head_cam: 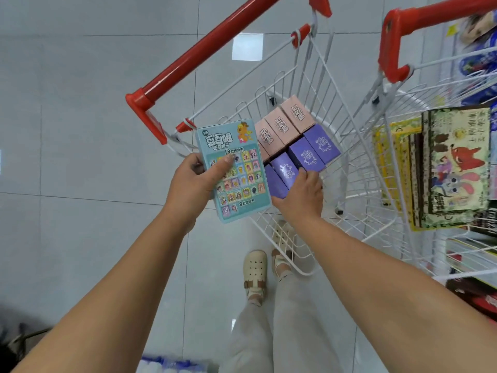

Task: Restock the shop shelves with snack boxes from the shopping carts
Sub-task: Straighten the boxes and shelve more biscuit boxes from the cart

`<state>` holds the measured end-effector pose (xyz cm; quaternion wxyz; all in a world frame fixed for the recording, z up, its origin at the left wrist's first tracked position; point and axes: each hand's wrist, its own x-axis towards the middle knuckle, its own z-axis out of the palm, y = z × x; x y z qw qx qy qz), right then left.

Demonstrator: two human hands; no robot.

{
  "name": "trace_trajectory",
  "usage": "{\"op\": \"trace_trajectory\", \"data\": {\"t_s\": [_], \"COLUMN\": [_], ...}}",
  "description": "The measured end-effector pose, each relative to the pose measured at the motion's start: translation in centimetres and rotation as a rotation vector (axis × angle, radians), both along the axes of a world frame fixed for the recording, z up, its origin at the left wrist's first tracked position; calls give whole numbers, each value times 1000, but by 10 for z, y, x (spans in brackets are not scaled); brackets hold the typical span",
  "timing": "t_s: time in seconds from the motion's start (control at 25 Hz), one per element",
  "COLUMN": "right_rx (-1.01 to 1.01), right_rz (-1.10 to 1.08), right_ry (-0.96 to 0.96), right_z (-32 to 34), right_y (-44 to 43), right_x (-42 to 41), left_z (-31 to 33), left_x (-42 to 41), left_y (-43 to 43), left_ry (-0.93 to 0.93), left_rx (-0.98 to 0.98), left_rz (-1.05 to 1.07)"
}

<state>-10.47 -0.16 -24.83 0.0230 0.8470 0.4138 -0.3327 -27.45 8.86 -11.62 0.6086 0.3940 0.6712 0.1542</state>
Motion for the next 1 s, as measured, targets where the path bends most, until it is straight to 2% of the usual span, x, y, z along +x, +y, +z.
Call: {"op": "trace_trajectory", "data": {"t_s": [0.16, 0.24, 0.32, 0.52, 0.64, 0.72, 0.8, 1.0], "right_rx": [-28, 20, 152, 393, 518, 559, 589, 677], "right_rz": [73, 24, -103, -352, -584, -664, -686, -823], "right_ry": [-145, -85, 51, 314, 571, 688, 748, 763], "right_z": [-15, -8, 17, 117, 192, 243, 287, 380], "right_y": [4, 6, 1, -37, -72, -104, -144, -265], "right_x": [-8, -2, 7, 49, 71, 79, 82, 66], "left_z": [-1, 4, 11, 48, 87, 117, 152, 243], "left_x": [-5, -7, -8, 0, 11, 20, 32, 63], "left_y": [-6, -8, -10, -22, -39, -55, -75, -158], "left_ry": [5, 0, -3, -104, -254, -366, -456, -594], "left_rx": [-16, -15, -23, -56, -130, -187, -235, -361], "left_rz": [32, 44, 43, -29, -115, -174, -235, -495]}}
